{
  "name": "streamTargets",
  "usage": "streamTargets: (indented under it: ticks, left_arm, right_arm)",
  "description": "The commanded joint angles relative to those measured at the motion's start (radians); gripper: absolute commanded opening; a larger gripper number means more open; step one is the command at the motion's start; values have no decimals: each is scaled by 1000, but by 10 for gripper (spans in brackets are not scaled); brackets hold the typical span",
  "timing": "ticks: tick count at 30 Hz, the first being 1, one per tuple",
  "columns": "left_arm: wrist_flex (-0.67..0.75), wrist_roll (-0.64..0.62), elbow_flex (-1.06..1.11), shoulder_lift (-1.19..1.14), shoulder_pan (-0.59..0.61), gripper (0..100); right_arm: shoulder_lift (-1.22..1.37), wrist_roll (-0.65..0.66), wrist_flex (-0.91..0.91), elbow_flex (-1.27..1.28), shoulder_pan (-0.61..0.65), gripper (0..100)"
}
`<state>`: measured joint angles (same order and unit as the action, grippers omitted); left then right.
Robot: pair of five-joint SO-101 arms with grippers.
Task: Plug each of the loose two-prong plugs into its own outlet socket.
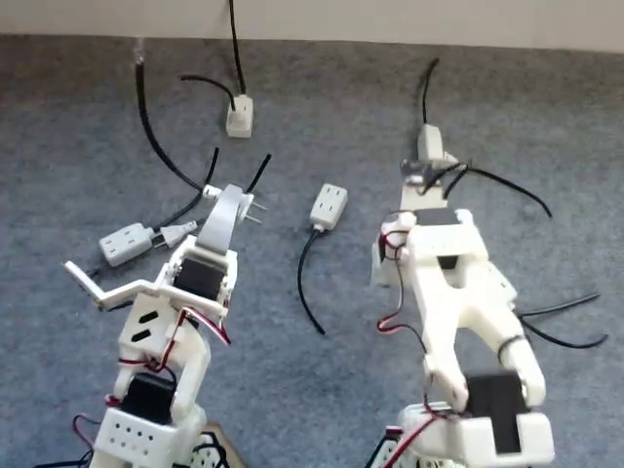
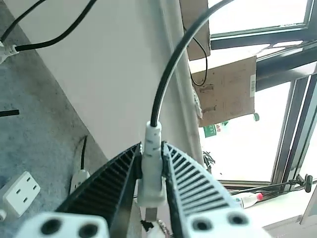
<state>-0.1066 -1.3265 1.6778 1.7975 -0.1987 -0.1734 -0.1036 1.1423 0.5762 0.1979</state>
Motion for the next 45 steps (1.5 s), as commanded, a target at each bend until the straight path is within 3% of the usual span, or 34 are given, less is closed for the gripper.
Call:
streamTargets:
  ticks: [1,8,10,13,22,30,35,42,45]
  left_arm:
    - [28,-8,18,-1,-19,7]
    - [26,-6,18,-5,-94,7]
    - [26,-6,18,-7,-90,7]
    - [15,-6,18,-8,-99,7]
    - [-72,-2,18,-1,-239,7]
    - [-74,-2,18,1,-232,7]
    - [-75,-2,18,1,-232,7]
    - [-77,-2,18,1,-232,7]
    - [-78,-2,18,1,-232,7]
  right_arm:
    - [-131,-2,76,-94,19,159]
    - [-294,-2,116,-120,269,157]
    - [-321,0,110,-128,329,115]
    - [-344,-2,97,-165,341,0]
    - [-386,-2,102,-214,343,6]
    - [-387,2,260,-219,383,6]
    - [-387,80,378,-268,453,6]
    - [-375,84,384,-348,464,6]
    - [-375,146,383,-380,466,6]
